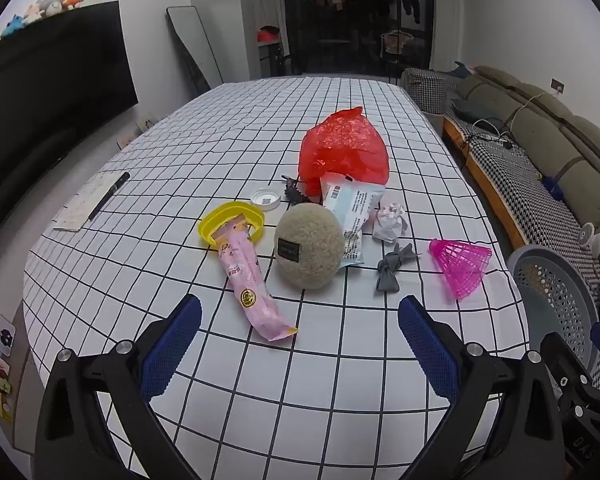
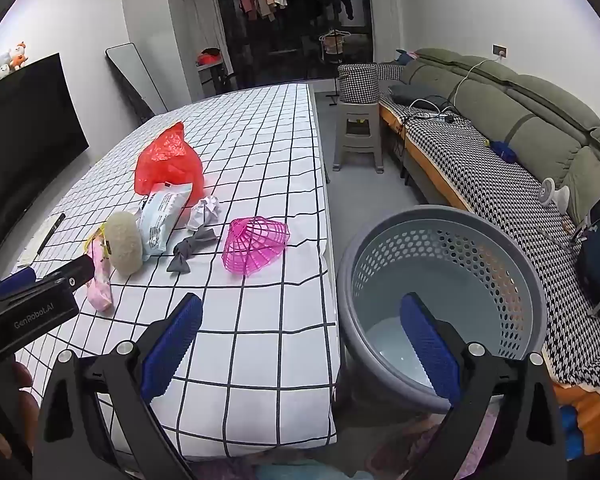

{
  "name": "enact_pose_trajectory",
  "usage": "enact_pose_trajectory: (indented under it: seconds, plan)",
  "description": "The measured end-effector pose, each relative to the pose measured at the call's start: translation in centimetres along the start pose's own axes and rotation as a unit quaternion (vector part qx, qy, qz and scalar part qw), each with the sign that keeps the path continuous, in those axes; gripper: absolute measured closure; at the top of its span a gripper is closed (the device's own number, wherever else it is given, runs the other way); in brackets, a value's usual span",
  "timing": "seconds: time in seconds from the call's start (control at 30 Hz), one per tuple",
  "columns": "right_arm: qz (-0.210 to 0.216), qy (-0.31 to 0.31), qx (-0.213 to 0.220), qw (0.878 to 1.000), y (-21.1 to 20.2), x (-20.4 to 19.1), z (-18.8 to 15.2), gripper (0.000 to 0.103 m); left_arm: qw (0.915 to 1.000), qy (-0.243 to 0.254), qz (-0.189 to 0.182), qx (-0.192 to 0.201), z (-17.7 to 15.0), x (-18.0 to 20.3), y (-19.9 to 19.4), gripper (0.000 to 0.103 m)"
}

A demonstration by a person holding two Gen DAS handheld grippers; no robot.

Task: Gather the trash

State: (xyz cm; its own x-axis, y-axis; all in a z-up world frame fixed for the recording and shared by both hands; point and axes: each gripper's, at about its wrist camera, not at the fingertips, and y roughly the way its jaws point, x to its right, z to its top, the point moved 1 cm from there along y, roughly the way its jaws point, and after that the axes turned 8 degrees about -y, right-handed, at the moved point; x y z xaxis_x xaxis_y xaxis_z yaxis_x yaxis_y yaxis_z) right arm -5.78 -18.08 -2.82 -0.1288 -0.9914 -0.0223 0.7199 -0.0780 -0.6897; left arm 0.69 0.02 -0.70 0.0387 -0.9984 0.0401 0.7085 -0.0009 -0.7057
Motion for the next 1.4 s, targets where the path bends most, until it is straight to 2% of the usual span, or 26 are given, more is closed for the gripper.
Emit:
enact_pose_trajectory:
  seconds: [1.4]
  plan:
    - [0.009, 0.004, 0.008, 1.0, -0.21, 0.35, -0.21, 0.008, 0.9999, 0.004, 0.013, 0.003, 0.34, -0.15, -0.41, 0.006]
